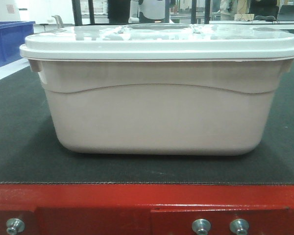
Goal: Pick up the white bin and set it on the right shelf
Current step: 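Move both grippers toward the lid rim on opposite ends of the pink bin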
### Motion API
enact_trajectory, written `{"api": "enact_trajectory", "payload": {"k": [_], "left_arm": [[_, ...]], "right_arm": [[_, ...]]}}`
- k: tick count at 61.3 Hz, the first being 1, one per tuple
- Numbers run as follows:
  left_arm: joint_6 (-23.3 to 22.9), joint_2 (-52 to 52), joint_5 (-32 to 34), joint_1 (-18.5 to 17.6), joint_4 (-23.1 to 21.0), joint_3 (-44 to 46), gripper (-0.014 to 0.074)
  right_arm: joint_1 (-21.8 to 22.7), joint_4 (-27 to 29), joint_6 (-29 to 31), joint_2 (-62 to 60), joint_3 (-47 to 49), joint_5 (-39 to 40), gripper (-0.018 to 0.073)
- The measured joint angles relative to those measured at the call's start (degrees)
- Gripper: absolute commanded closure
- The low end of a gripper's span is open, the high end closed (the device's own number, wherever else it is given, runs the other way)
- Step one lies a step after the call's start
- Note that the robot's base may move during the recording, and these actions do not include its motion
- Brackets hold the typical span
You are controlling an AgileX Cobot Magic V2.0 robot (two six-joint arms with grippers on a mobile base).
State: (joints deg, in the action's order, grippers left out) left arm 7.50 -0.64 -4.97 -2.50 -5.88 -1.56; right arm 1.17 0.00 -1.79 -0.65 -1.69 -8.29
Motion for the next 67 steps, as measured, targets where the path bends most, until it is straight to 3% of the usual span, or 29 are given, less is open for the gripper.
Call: {"api": "enact_trajectory", "payload": {"k": [56,67], "left_arm": [[0.00,0.00,0.22,0.00,-0.33,0.00,0.0713],[0.00,0.00,4.97,0.00,-1.06,0.00,0.0713]], "right_arm": [[0.00,0.00,0.00,0.00,0.00,2.29,0.0494],[0.00,0.00,0.00,0.00,0.00,6.88,0.0494]]}}
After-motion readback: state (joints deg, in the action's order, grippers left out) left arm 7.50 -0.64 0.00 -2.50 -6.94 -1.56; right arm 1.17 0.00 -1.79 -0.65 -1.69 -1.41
